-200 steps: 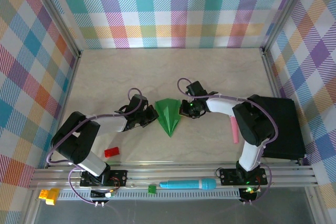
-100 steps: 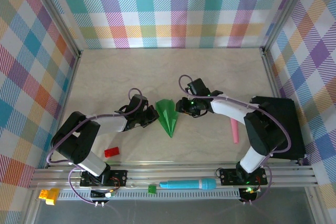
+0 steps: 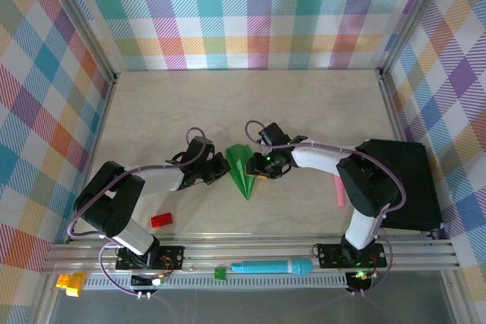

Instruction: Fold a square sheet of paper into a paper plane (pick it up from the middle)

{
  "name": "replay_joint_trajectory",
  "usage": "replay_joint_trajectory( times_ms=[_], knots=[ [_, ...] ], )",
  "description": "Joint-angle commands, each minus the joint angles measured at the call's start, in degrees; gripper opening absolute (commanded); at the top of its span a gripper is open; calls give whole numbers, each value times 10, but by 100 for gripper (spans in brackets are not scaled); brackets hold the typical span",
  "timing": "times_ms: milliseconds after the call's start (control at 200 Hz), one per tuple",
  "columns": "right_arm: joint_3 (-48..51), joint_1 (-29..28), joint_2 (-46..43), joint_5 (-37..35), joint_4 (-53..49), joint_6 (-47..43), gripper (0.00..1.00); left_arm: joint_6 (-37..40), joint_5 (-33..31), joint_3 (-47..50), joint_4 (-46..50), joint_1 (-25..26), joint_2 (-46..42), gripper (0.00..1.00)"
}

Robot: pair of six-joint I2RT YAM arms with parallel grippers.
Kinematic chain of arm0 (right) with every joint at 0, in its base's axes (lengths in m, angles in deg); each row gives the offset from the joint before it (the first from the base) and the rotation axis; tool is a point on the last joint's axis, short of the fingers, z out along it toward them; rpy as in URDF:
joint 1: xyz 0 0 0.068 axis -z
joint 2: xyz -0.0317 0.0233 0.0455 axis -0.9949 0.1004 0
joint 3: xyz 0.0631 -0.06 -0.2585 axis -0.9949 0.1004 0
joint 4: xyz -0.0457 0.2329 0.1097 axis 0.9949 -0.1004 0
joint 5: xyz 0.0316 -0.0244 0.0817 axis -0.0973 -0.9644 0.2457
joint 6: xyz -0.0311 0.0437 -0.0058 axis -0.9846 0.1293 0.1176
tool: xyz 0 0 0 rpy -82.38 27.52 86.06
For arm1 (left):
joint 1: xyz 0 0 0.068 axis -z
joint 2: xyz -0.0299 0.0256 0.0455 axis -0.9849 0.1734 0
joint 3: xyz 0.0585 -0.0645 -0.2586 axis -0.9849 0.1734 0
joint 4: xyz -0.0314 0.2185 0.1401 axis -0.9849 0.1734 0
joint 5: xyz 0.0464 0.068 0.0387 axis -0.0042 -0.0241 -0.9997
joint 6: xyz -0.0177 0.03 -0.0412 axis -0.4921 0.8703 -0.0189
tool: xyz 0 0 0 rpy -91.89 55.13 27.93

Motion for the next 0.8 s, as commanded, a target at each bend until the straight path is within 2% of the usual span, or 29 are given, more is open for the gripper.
replay_joint_trajectory(
  times_ms=[0, 145, 605, 795],
  knots=[
    [-15, -2, 4, 28, 7, -9, 38, -1, 6, -12, -8, -6, -6, 0],
    [-11, -5, -9, 25, 3, -6, 34, 0, 6, -12, -8, -6, -7, 0],
    [3, -9, -32, -15, -24, 4, 35, 3, 2, -11, -3, -6, -9, 0],
    [7, -11, -33, -9, -19, 6, 33, 4, 0, -11, -3, -6, -10, 0]
  ],
)
